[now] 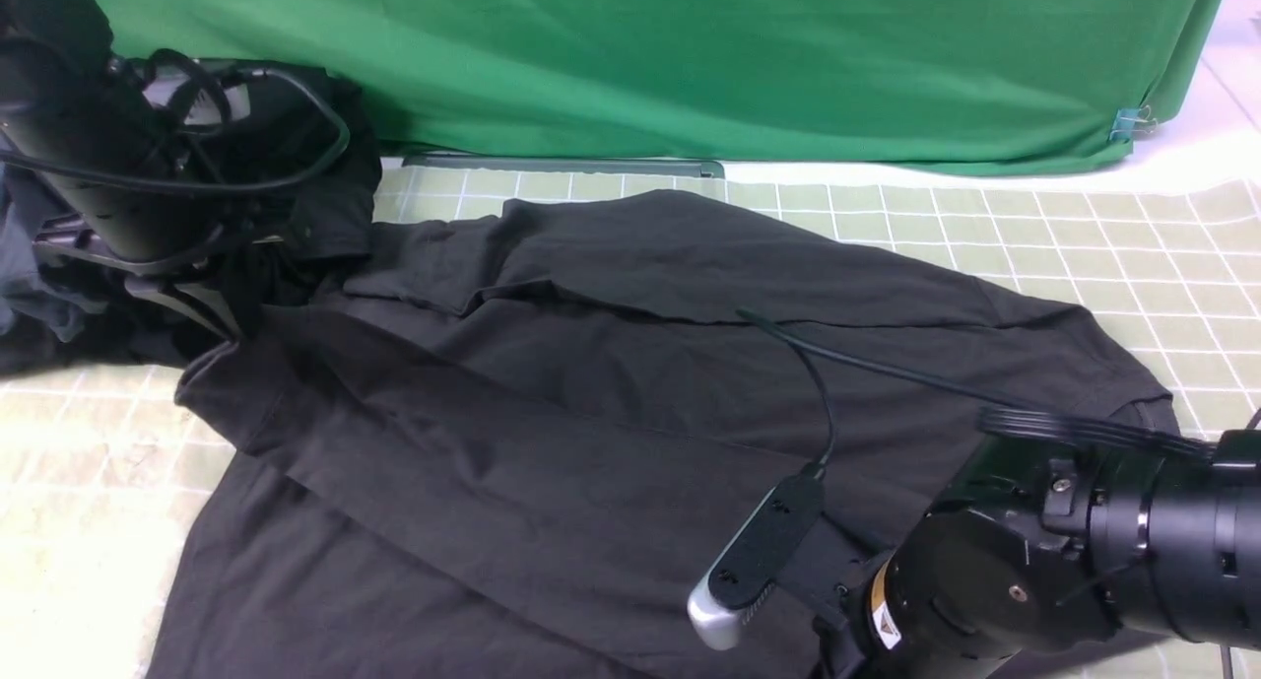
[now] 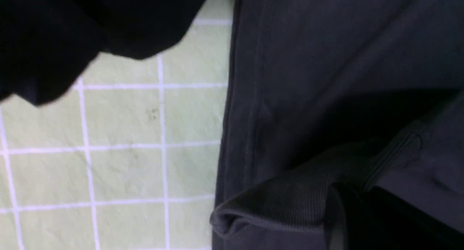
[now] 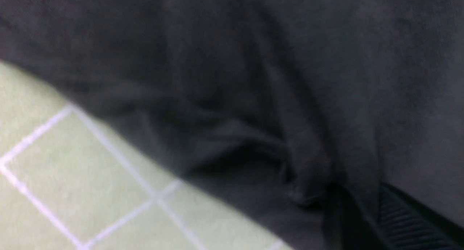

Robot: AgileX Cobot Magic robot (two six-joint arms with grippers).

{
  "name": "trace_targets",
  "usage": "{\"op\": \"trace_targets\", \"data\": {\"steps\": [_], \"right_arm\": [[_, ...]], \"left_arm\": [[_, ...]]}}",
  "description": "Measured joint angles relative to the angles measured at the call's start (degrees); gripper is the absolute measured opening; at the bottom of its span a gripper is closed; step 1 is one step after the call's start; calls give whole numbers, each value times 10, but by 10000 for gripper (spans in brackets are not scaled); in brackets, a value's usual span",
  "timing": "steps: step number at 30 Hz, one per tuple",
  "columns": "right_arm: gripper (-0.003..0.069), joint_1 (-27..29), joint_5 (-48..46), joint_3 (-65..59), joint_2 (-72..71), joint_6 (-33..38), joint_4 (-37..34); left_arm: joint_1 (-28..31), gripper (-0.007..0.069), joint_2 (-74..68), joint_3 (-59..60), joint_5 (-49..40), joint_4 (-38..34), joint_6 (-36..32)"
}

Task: Fold a long-sleeved shirt over a green coffee tablecloth.
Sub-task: 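Fold the left side of the black T-shirt inward over its body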

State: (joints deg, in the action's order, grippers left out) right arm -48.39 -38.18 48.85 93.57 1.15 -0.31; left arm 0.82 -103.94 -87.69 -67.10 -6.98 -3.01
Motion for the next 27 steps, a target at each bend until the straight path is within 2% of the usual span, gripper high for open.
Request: {"op": "trace_targets", "data": {"steps": [4,9,13,19,23,26,27], "right_arm": [[20,-1,-49,-13,-62,-6,-11],[20,-1,-56,-67,-138,-16,-38],[20,-1,-61,-98,-183,-15,-69],[25,-12,-69,-127,-203,-15,-103],[93,-18,-76,-137,-203,-17,-106],[219,-18,-87,-137,-205,-18,-107],[228,-18,-88,-137,-205,-18,-107]], "left_arm": [[-12,7,0,0,-22,-2,0],[-43,7,0,1,-23,0,0],[-65,7,0,15,-23,33,11],[-67,7,0,20,-21,52,26],[-67,7,-7,20,-25,53,27],[-67,7,-21,20,-26,57,27],[-67,7,-22,20,-27,58,27]]}}
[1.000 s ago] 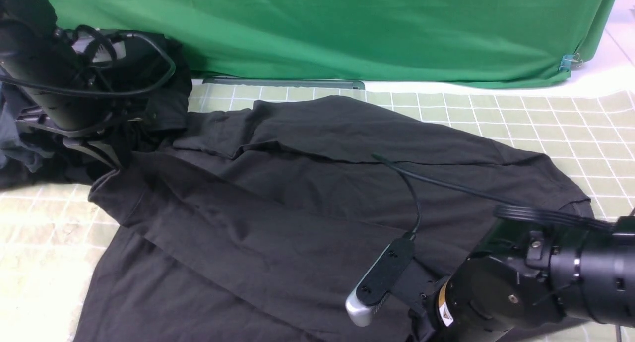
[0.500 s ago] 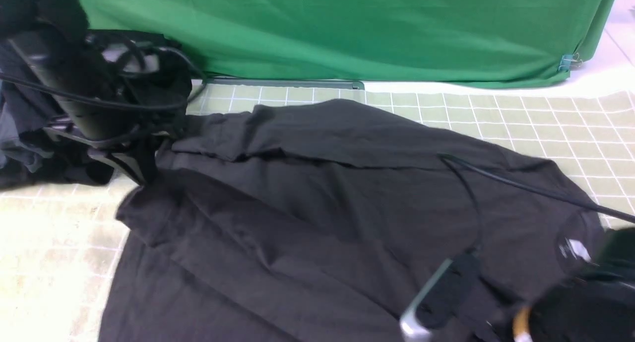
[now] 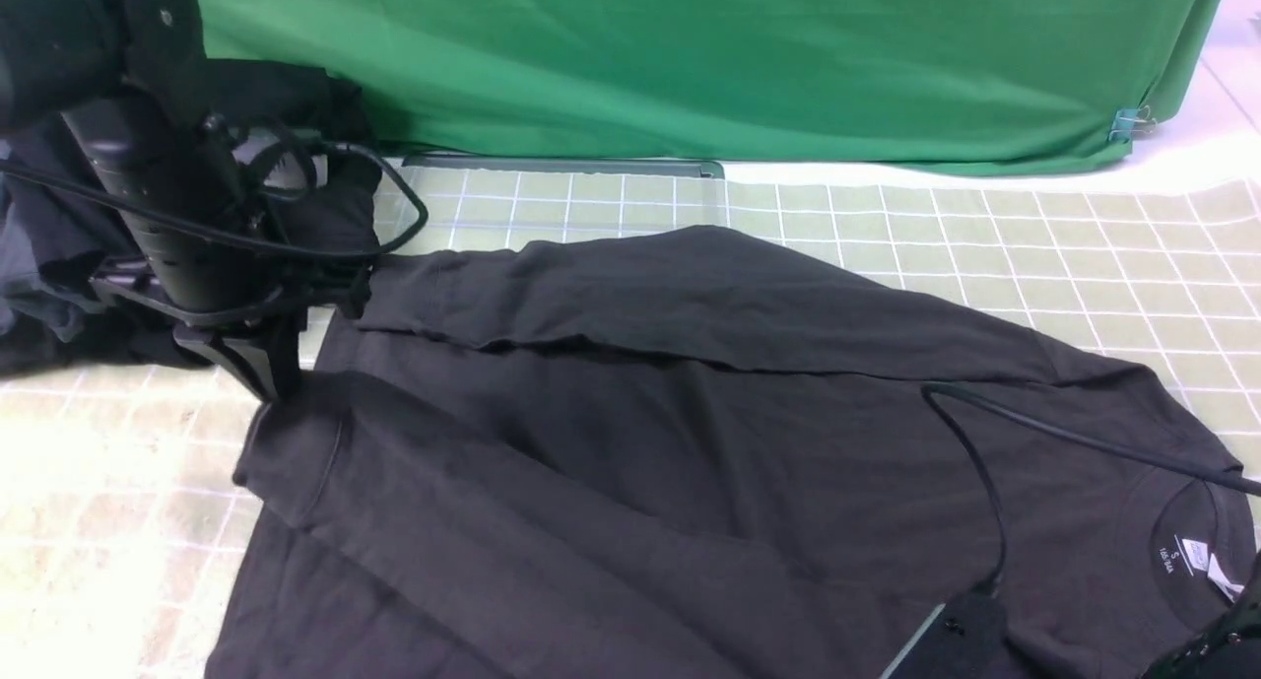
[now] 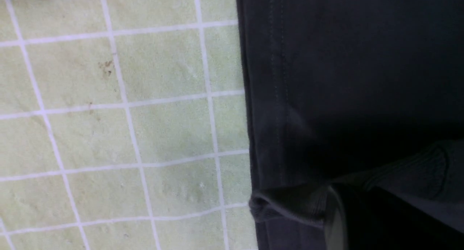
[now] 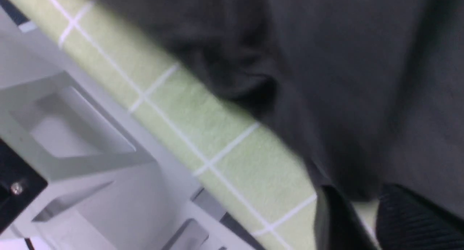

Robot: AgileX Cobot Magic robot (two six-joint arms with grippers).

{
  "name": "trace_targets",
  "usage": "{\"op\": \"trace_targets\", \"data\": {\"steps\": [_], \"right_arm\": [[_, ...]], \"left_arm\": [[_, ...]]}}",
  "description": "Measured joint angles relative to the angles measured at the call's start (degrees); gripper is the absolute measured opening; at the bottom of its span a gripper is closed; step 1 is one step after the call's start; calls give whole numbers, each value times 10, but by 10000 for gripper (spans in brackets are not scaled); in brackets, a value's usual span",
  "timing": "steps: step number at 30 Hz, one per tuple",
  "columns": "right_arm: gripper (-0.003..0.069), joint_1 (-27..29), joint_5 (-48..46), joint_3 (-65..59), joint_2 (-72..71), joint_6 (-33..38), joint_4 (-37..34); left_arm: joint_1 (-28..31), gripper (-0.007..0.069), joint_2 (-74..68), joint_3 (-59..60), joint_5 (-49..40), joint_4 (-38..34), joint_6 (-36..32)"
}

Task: Fold a long-sleeved shirt over a green coffee tablecloth.
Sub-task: 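Fold the left side of the black T-shirt inward over its body, then grab the top left corner of the dark shirt with the left gripper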

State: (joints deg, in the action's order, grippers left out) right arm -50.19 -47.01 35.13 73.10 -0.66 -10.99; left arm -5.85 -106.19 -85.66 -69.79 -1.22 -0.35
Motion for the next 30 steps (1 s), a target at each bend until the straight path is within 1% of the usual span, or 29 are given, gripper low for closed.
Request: {"op": "trace_targets", "data": {"steps": [2,3,4,6,11,15,18,19,20,21,24,28,30], "right_arm": [[342,0,-22,4,-2,-1,0],[354,0,-25,4,-2,-1,0],[384,0,-32,9,-2,-1,0],[409,0,-36,18,-2,-1,0],[414,0,-31,33,-2,-1,0],[414,0,-23,35,-2,-1,0],[414,0,-15,35,-2,-1,0],[414,0,-13,35,-2,-1,0],[414,0,-10,35,-2,-1,0],[414,0,-8,35,-2,-1,0],[414,0,-1,35,-2,-1,0],[414,0,7,35,-2,-1,0],[414,0,9,35,-2,-1,0]], "left_arm": [[0,7,-16,1,3,7,4],[0,7,-17,1,3,7,4],[0,7,-22,1,9,12,4],[0,9,-27,1,19,12,-3],[0,40,-33,2,47,12,-15],[0,179,-34,2,68,17,-20],[0,295,-34,-10,72,24,4],[0,316,-35,-14,73,24,14],[0,360,-36,-27,78,24,21],[0,381,-38,-34,84,23,25],[0,418,-52,-62,110,17,45],[0,423,-102,-114,127,22,102],[0,421,-131,-137,127,30,119]]}}
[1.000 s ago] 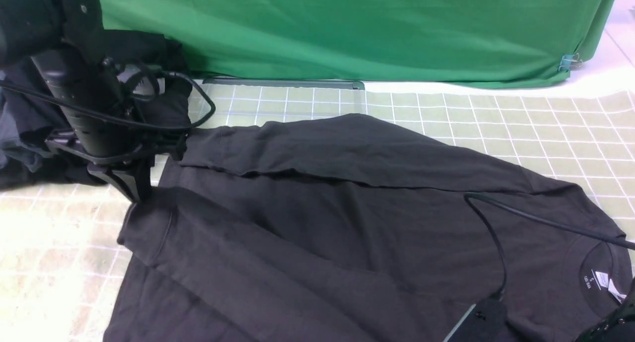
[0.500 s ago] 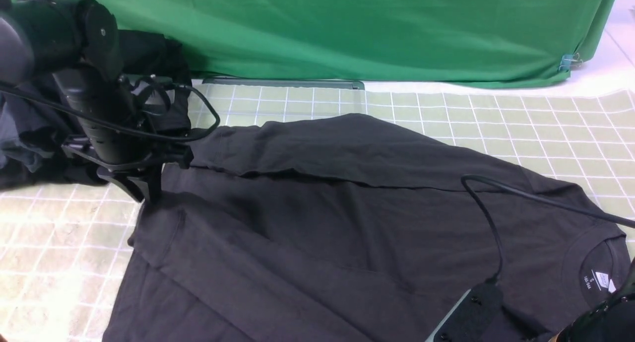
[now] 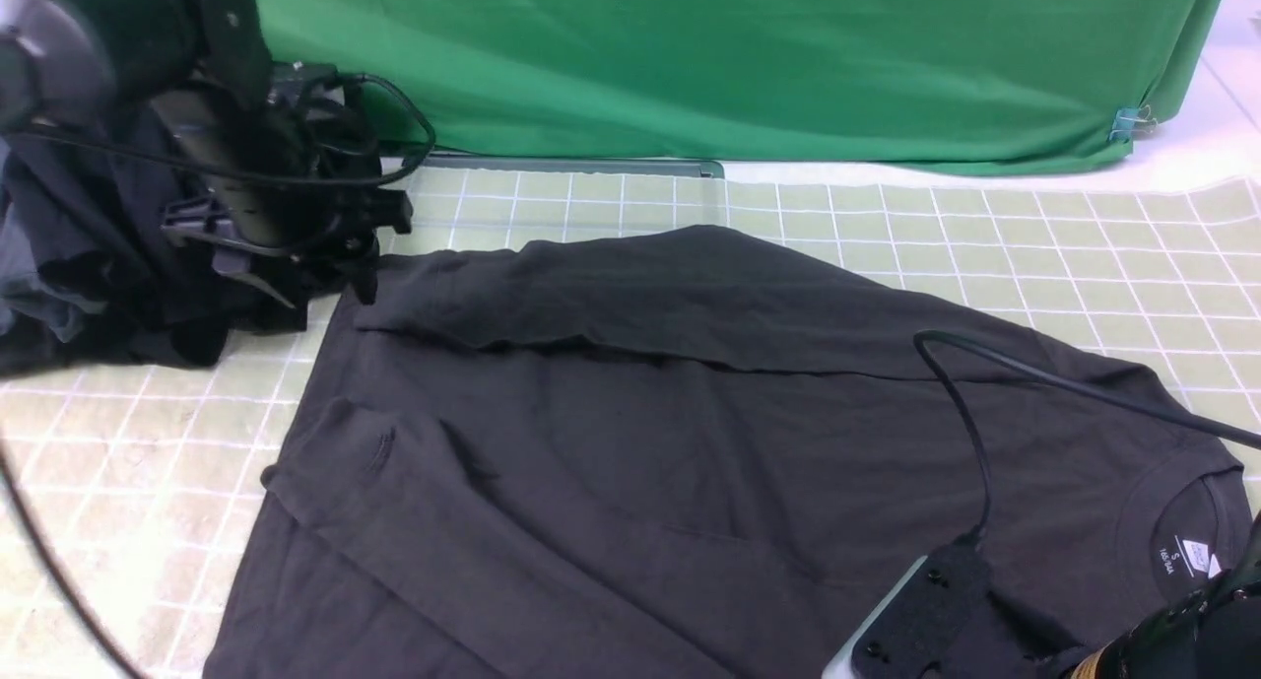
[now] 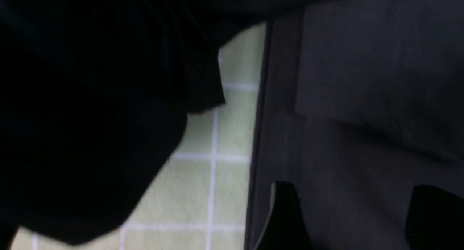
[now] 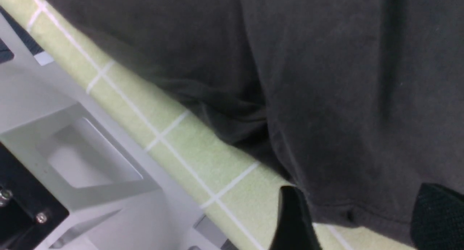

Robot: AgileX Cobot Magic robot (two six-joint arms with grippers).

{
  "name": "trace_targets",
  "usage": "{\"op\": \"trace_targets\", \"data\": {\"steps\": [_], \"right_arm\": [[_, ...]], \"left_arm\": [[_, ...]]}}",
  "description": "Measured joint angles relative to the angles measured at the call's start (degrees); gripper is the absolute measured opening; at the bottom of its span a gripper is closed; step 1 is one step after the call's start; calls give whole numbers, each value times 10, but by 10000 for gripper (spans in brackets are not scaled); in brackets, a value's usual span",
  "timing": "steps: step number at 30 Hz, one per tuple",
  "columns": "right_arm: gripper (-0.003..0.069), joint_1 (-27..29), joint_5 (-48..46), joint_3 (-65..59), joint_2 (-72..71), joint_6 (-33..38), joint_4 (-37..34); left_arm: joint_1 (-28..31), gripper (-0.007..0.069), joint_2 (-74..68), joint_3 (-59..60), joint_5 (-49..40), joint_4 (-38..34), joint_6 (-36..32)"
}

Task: Fold a long-sleeved shirt over a green coffee tablecloth.
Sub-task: 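Grab the top left corner of the dark shirt with the left gripper, then fold the left side of the dark shirt inward over its body with the left gripper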

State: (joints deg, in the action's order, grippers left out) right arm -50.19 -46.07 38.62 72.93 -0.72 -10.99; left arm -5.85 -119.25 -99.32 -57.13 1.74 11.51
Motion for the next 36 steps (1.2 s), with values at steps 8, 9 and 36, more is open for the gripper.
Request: {"op": "trace_targets", "data": {"steps": [8,9,36], "right_arm": [[414,0,6,0,0,0,0],[414,0,6,0,0,0,0],[414,0,27,0,0,0,9]], "left_arm": [[0,420,-88,-68,6,-8,7],[0,420,-96,-72,9,-14,2],[0,19,-42,-82,-77,-67,-78]]}}
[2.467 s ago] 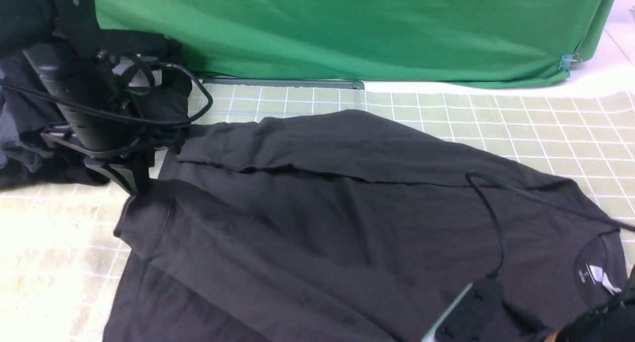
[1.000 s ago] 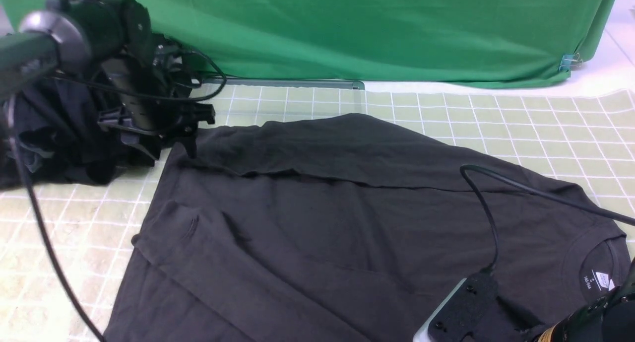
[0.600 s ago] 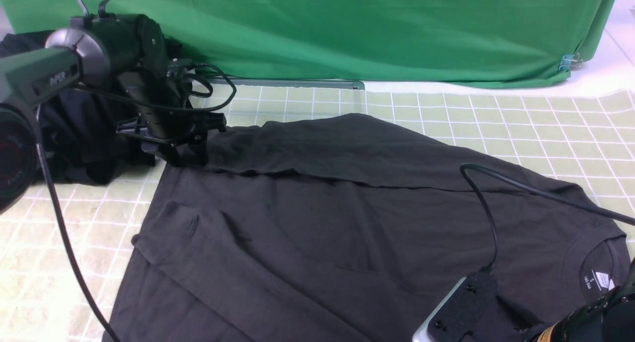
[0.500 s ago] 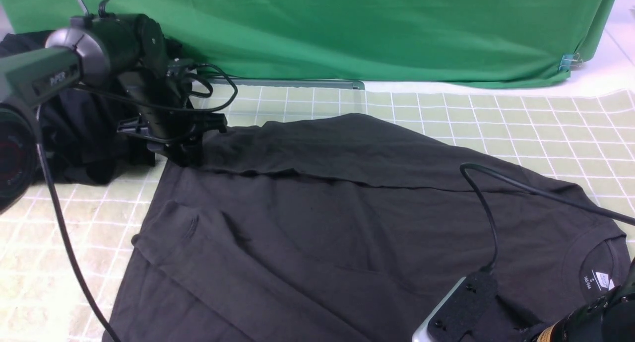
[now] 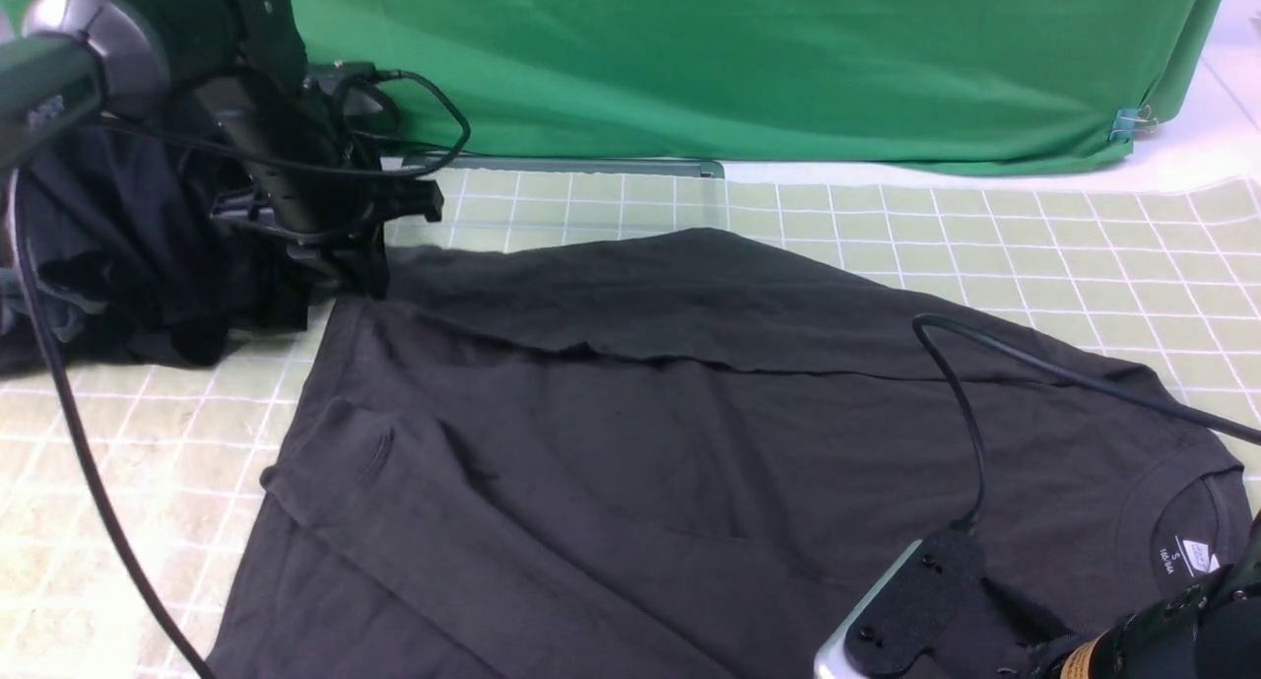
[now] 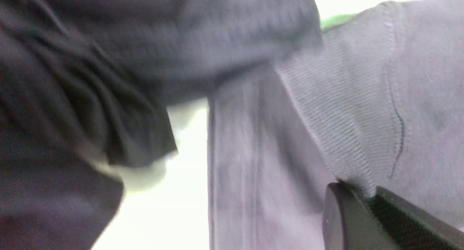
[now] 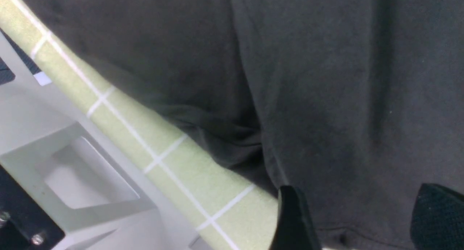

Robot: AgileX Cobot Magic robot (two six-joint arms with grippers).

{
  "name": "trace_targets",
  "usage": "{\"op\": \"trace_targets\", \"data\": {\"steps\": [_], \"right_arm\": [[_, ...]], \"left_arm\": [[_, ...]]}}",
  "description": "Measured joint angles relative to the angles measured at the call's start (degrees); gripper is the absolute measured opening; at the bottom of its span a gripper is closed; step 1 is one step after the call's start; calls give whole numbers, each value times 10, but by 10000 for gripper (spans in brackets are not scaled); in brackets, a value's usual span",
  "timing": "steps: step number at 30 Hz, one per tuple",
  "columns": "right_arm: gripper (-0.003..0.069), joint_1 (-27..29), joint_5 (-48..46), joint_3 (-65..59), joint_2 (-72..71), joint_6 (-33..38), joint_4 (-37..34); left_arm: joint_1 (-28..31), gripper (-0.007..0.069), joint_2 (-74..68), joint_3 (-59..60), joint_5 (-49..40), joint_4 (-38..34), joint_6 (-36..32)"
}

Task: Fold a long-sleeved shirt over a green coffee tablecloth.
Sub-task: 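Fold the left side of the dark shirt inward over its body with the left gripper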

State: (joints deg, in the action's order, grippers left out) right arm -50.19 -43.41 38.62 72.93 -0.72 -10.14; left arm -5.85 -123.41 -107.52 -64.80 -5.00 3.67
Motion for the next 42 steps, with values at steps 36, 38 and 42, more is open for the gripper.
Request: {"op": "trace_targets", "data": {"steps": [36,38,42], "right_arm": [[414,186,22,86,1,-30,152],[414,186,30,86,1,-30,152],[414,186,37,86,1,-30,152]], "left_arm": [[-21,53,392,593,71,-11,86],[-21,96,393,595,71,-11,85],[-21,202,393,596,71,-10,81]]}}
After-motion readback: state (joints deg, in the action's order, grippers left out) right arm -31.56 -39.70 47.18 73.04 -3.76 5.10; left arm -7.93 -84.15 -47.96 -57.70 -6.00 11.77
